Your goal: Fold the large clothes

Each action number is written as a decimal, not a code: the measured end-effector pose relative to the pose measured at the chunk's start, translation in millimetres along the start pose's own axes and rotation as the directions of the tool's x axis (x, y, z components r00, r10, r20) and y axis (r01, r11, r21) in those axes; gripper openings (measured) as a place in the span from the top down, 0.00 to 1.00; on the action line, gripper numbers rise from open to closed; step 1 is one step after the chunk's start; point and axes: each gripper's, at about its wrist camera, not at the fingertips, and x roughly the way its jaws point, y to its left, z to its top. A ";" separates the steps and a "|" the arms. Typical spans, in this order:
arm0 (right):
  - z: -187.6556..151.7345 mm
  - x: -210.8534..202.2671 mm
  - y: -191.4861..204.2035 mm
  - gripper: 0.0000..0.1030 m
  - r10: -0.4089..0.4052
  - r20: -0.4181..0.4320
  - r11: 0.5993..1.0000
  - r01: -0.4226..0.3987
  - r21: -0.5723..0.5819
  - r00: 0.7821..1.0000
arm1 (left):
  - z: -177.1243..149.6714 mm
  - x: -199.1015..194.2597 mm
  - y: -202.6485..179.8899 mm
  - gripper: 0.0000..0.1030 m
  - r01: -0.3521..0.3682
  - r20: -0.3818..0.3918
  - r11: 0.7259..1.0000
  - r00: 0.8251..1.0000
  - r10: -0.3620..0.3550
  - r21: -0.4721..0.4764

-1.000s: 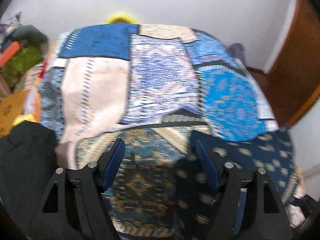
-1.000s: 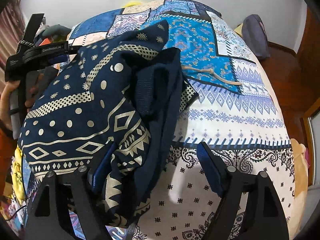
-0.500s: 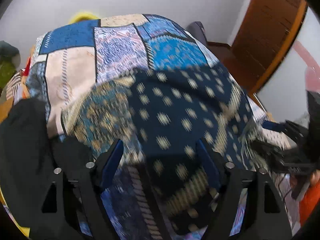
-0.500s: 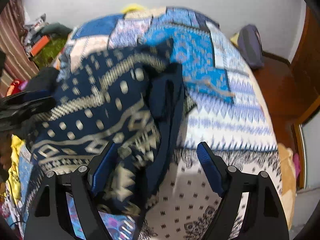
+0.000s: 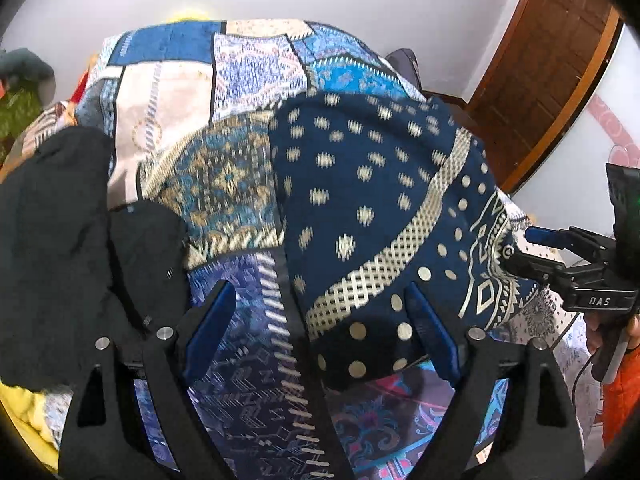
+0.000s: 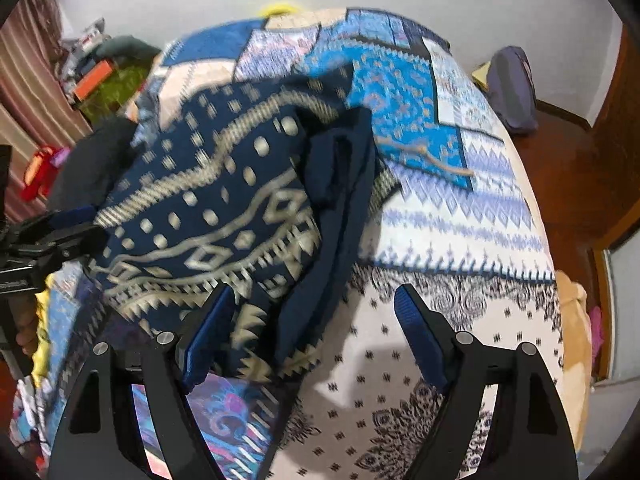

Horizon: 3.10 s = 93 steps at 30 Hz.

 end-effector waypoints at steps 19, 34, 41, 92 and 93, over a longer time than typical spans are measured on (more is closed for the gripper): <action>22.1 100.5 -64.5 0.19 0.412 -0.089 0.854 -0.350 0.386 0.907 | 49.8 95.8 44.2 0.12 0.331 -0.137 0.870 0.905 -0.402 -0.365; 41.3 90.1 -28.6 0.67 0.470 -0.035 0.827 -0.426 0.368 0.882 | 47.6 92.3 50.8 0.44 0.415 -0.085 0.798 0.864 -0.496 -0.436; 63.2 58.9 11.5 0.74 0.440 -0.017 0.868 -0.420 0.265 0.898 | 54.9 39.1 48.0 0.52 0.432 -0.045 0.818 0.875 -0.483 -0.380; 94.5 160.4 307.5 0.43 0.158 -0.107 0.951 -0.180 -0.252 0.982 | -59.2 -123.0 306.2 0.14 -0.102 0.077 0.944 0.988 0.132 -0.314; 87.7 160.7 306.2 0.40 0.151 -0.107 0.949 -0.175 -0.264 0.983 | -68.1 -126.8 301.9 0.14 -0.130 0.077 0.944 0.984 0.161 -0.303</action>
